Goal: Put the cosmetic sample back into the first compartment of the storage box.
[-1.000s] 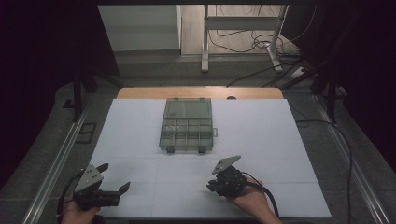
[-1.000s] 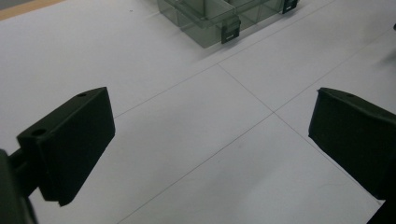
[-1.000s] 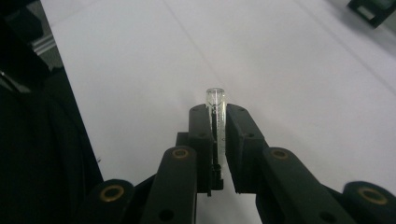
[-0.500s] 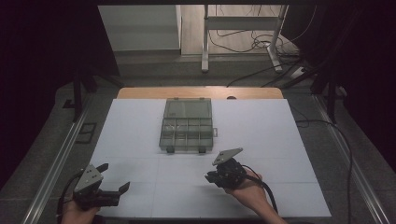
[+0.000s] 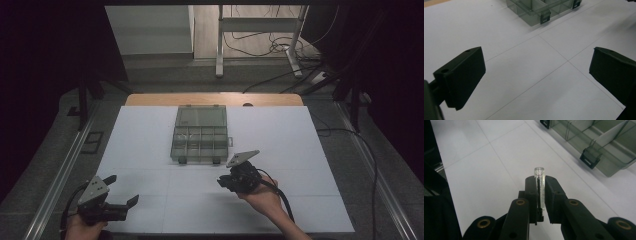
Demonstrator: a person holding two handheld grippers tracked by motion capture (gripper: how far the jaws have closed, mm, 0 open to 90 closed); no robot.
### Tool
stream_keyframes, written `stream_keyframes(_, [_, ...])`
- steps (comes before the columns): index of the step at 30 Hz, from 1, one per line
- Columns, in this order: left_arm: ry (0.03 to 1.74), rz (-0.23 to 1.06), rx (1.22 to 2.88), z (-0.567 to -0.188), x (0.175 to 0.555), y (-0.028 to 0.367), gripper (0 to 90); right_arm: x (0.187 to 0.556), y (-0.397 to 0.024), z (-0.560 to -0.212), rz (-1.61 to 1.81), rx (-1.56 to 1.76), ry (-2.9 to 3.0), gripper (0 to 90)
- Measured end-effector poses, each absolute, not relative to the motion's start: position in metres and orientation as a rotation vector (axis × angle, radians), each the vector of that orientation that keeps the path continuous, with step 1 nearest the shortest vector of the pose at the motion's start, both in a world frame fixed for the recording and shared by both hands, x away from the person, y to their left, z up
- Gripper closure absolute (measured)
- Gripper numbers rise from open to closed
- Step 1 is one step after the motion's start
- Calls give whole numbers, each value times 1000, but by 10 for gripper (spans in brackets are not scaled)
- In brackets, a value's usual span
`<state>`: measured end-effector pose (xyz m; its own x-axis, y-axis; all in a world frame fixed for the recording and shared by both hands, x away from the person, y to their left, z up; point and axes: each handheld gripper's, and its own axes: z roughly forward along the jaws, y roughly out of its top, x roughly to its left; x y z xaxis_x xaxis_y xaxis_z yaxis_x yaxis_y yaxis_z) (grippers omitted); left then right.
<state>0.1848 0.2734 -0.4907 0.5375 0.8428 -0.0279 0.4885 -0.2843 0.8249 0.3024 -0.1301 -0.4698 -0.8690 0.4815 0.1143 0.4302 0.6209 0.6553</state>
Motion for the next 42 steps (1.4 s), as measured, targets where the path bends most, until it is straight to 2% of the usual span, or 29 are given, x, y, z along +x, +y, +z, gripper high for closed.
stream_keyframes(11, [1102, 493, 1905, -491, 187, 279, 5, 321, -121, -465, 1114, 839, 2724, 808])
stream_keyframes(42, [1100, 492, 1908, -491, 187, 279, 8, 366, -82, -464, 1127, 846, 2644, 808])
